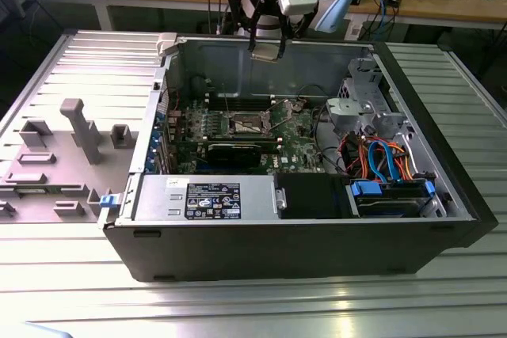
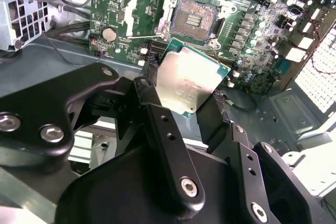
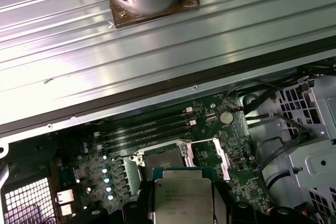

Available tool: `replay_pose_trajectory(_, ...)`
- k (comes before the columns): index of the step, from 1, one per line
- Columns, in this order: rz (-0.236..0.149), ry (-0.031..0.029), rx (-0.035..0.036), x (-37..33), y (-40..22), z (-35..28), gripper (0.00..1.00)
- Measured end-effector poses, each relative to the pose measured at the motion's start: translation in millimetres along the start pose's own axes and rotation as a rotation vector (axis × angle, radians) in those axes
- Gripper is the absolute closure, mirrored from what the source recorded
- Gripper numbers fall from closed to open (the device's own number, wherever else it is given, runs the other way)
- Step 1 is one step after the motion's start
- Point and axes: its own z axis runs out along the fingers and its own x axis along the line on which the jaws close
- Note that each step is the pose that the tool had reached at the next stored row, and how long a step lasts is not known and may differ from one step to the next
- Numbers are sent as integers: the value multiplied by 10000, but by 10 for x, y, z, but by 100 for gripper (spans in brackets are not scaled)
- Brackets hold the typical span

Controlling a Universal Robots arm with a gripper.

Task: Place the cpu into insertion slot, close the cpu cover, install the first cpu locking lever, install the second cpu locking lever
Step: 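Place the cpu into insertion slot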

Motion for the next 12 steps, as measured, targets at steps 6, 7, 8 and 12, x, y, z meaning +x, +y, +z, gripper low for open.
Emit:
replay_pose_trajectory(6, 579, -52, -8, 0, 0, 7, 46)
replay_pose_trajectory(7, 640, -58, -10, 0, 0, 8, 46)
replay_pose_trajectory(8, 719, -64, -10, 0, -1, 8, 46)
replay_pose_trajectory(12, 791, -71, -12, 0, -1, 9, 46)
